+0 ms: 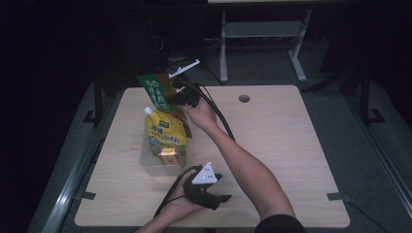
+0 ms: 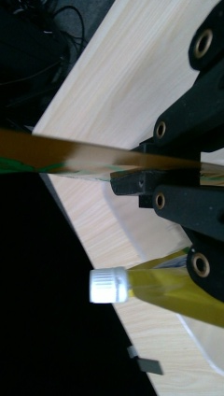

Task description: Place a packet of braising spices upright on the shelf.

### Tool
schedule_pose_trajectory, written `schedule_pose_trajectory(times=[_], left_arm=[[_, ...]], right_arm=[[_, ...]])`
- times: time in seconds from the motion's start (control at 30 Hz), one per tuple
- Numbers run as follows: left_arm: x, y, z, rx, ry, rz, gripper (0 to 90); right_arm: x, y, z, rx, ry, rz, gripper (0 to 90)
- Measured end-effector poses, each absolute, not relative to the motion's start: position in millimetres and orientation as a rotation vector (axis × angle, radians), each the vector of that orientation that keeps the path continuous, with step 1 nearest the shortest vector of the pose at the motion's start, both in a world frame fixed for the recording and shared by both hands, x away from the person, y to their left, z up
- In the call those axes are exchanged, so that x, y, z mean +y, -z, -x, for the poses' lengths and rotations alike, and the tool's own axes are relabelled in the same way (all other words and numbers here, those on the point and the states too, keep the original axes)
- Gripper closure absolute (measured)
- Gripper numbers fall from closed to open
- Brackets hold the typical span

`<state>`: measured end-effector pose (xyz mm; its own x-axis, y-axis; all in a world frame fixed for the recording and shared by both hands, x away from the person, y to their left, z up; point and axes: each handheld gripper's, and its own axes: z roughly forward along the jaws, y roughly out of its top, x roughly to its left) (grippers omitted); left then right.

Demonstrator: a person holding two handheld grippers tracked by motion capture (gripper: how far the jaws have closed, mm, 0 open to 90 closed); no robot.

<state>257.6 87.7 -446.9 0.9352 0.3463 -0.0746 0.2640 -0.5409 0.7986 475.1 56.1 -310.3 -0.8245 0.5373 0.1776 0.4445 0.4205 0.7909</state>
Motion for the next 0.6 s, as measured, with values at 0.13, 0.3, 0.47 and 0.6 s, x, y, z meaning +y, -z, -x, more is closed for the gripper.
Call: schedule_pose_trajectory(times=[0.13,0.3,0.47,0.6], left_arm=[[88,447,-258,0.427,-0.114,-2.178,27.4],[86,449,-257,0.428,-0.107,-2.178,27.4],[86,450,-258,0.420,-0.110,-2.188,27.4],[87,450,-259,0.419,-0.113,-2.185,27.4]], right_arm=[[59,313,-475,2.521,-1.430,-0.891,89.2],[61,326,-476,2.482,-1.469,-0.887,89.2],[61,342,-477,2.484,-1.471,-0.900,89.2],[57,348,-477,2.460,-1.507,-0.914,89.1]])
